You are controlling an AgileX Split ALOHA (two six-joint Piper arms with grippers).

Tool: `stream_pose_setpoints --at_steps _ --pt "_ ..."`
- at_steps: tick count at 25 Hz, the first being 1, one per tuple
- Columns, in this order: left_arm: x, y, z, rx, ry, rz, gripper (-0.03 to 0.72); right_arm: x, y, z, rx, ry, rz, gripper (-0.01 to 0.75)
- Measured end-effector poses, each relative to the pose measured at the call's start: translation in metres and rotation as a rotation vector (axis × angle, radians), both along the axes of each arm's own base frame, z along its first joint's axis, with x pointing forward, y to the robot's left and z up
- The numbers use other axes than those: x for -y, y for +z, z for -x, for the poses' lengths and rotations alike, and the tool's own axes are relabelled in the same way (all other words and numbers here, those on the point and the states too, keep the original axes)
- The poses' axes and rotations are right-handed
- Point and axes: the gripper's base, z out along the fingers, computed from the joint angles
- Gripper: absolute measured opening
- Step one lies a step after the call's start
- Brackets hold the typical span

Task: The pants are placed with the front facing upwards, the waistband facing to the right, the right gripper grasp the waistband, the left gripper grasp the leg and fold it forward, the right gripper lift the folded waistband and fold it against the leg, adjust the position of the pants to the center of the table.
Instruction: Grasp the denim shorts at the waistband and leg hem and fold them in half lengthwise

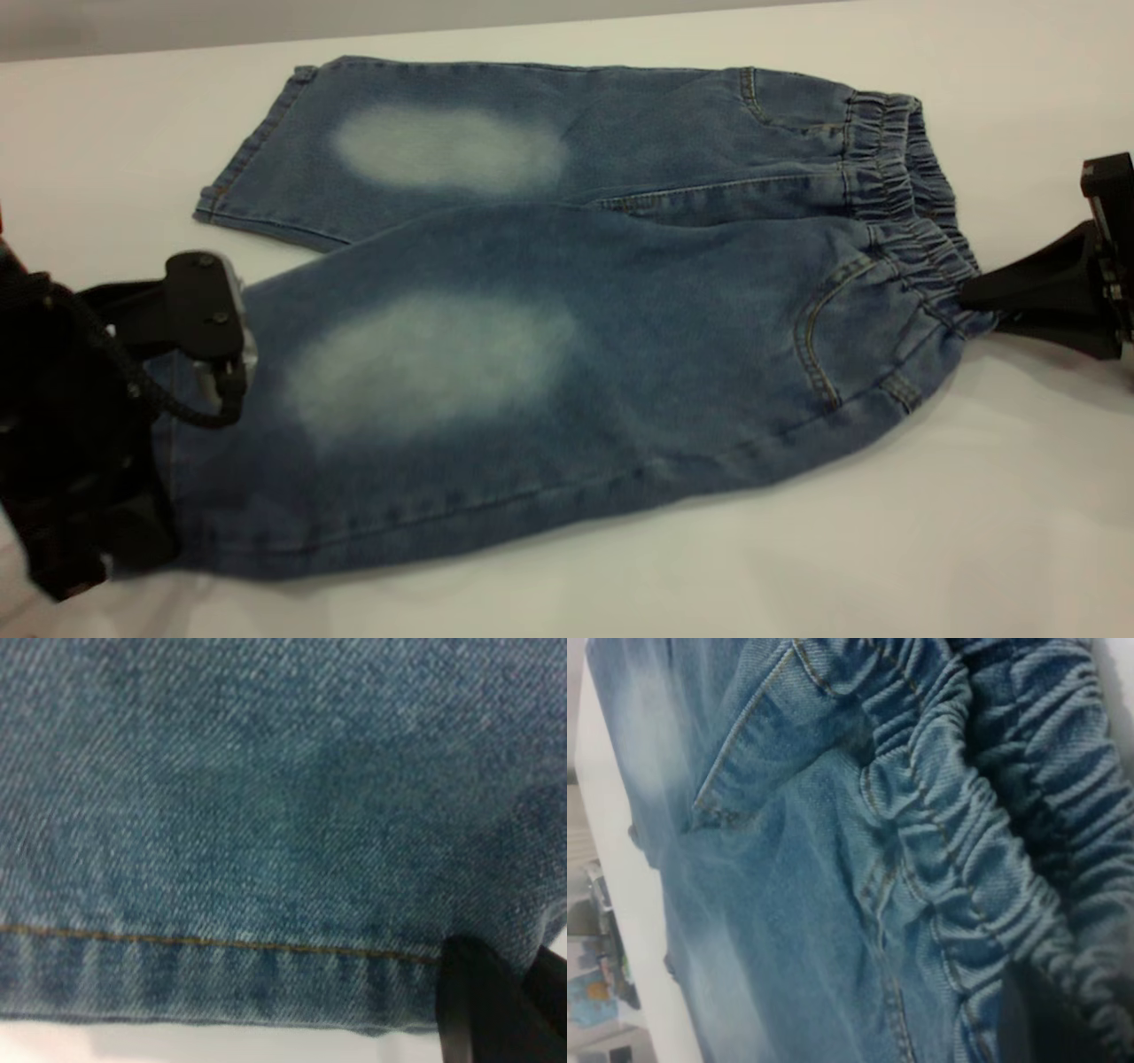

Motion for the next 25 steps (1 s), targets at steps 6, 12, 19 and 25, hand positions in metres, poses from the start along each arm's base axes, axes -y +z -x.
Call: stream_pose_setpoints --at_steps 6,12,19,25 --pt "0.001 0.026 0.000 0.056 -0.005 0.027 0.061 -0.010 0.001 0.027 -0.077 -0.003 -0.054 0.035" --pt "-0.005 0.039 0.023 0.055 -0.008 0.032 0.061 -0.011 0.017 0.054 -0.123 -0.044 -0.073 0.035" --pt "-0.008 0.077 0.026 0.297 -0.032 0.067 0.061 -0.007 0.042 0.069 -0.089 -0.091 -0.066 0.035" --pt "-0.006 0.116 0.001 0.654 -0.015 0.112 0.061 -0.010 0.055 0.063 -0.005 -0.101 -0.158 0.035"
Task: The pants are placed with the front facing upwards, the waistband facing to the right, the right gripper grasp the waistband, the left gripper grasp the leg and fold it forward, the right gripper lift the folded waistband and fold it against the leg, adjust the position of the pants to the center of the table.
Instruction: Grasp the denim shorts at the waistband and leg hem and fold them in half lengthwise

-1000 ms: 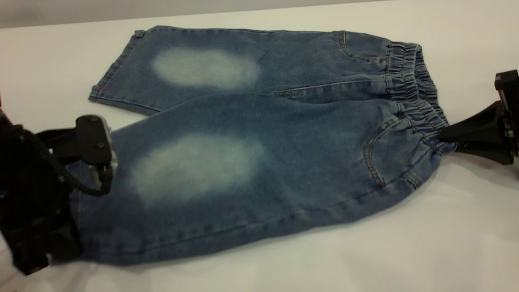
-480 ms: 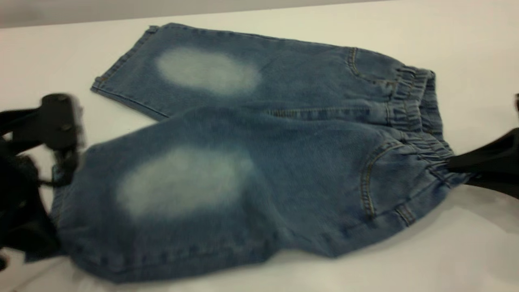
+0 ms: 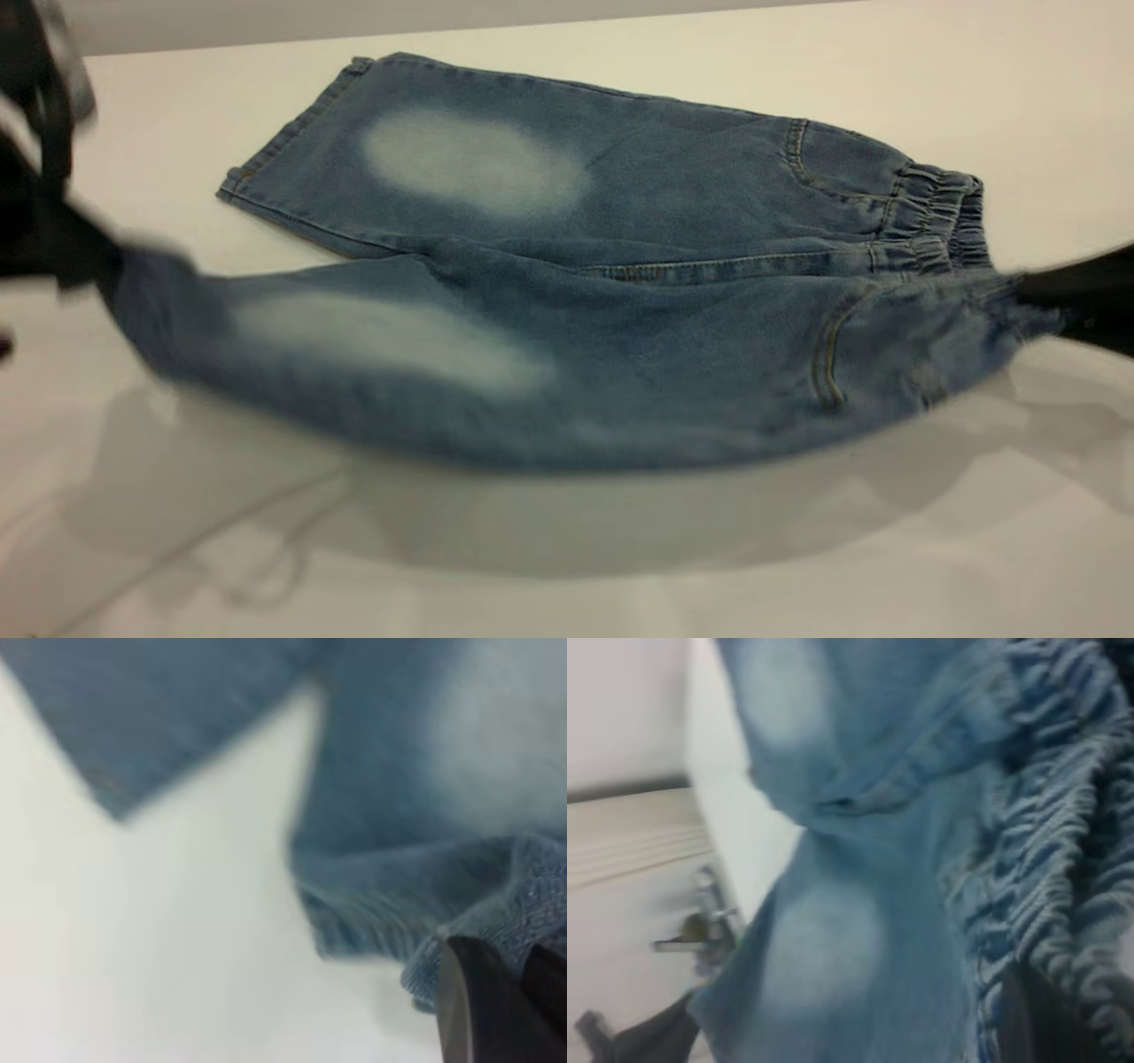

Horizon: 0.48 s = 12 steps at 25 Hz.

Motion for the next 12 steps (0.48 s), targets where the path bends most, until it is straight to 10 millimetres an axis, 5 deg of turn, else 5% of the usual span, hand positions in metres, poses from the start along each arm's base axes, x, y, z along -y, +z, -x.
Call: stream_pose_setpoints --at_steps 12 --pt "-0.008 0.037 -0.052 0.326 0.075 0.025 0.061 0.006 0.006 -0.019 0.098 -0.002 -0.030 0.035"
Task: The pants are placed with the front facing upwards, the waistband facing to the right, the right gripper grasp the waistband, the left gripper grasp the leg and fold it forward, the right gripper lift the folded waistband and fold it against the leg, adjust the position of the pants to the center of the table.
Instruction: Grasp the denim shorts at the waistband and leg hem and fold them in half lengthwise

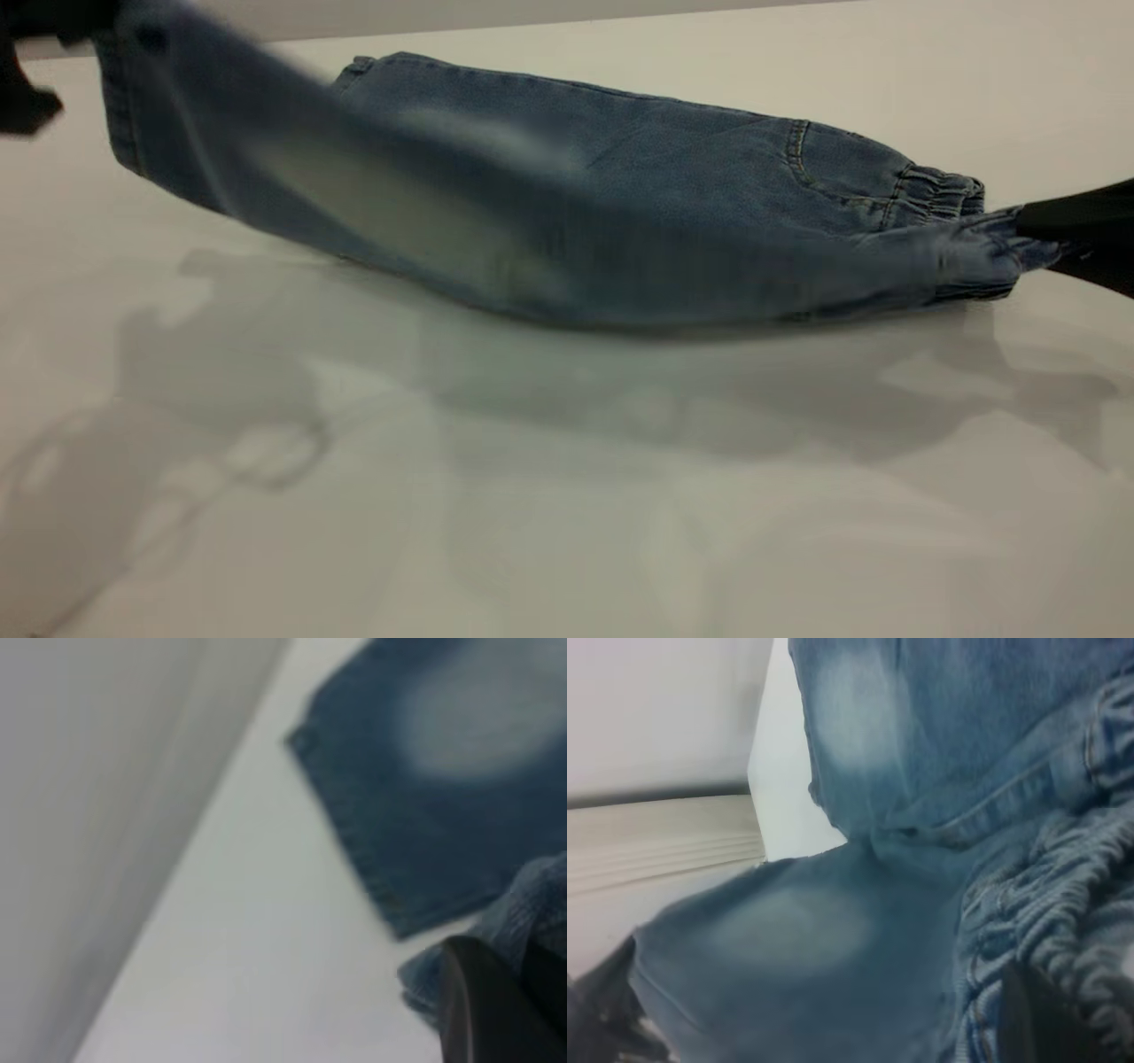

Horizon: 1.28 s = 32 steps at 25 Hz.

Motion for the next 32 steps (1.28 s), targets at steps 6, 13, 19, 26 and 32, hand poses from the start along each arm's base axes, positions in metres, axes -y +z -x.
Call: stream_pose_setpoints --at_steps 6,13,19,26,32 --pt "0.001 -0.008 -0.038 0.018 0.006 -0.032 0.061 0.008 0.003 -0.020 0.072 0.005 0.030 0.035" --pt "0.011 -0.035 -0.091 -0.004 0.010 -0.037 0.061 0.022 0.007 -0.049 0.155 0.001 0.100 0.035" --pt "0.018 -0.064 -0.130 -0.034 0.008 -0.041 0.061 0.036 0.008 -0.072 0.126 -0.040 0.177 0.035" --pt "0.022 -0.082 -0.152 -0.042 0.008 -0.042 0.061 0.046 0.012 -0.090 0.130 -0.072 0.220 0.036" --pt "0.024 -0.084 -0.165 0.014 0.011 -0.041 0.061 0.049 0.009 -0.090 0.109 -0.081 0.257 0.036"
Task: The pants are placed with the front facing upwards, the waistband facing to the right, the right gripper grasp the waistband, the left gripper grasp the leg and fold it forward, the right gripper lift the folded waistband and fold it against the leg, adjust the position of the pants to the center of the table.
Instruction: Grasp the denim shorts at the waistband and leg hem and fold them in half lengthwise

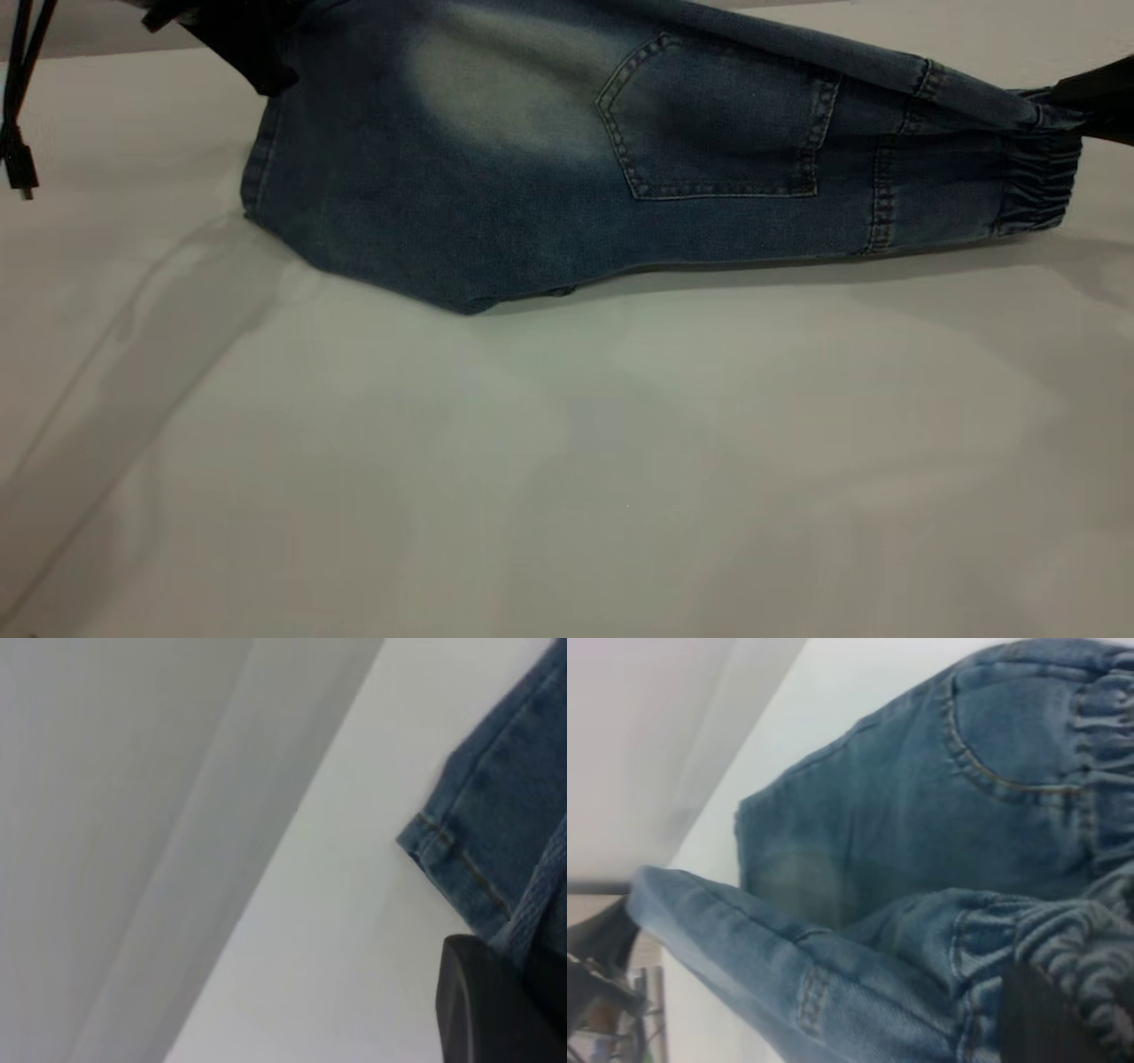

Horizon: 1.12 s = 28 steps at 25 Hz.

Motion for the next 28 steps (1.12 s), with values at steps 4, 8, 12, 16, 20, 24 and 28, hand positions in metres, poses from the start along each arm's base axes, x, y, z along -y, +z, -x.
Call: stream_pose_setpoints --at_steps 4,8,12,16,20,24,28 --pt "0.002 -0.004 -0.009 0.006 -0.002 0.000 0.061 0.002 -0.001 -0.002 -0.004 -0.006 0.016 0.036" --pt "0.003 -0.014 -0.015 -0.008 -0.003 -0.002 0.061 0.005 -0.003 -0.008 -0.017 -0.025 0.003 0.039" --pt "0.004 -0.016 -0.021 0.004 -0.001 0.000 0.061 0.006 -0.009 -0.011 -0.056 -0.050 -0.020 0.075" --pt "0.003 -0.013 -0.025 0.029 -0.001 -0.002 0.061 0.008 -0.009 -0.011 -0.060 -0.066 -0.017 0.193" --pt "0.004 -0.018 -0.024 0.017 -0.036 -0.034 0.061 0.006 -0.007 -0.011 -0.045 -0.046 -0.044 0.348" --pt "0.005 -0.029 -0.024 -0.005 -0.036 -0.037 0.061 0.003 -0.003 -0.011 -0.026 -0.031 -0.081 0.427" --pt "0.005 -0.032 -0.025 0.010 -0.032 -0.035 0.062 0.000 0.000 -0.010 -0.004 -0.013 -0.126 0.437"
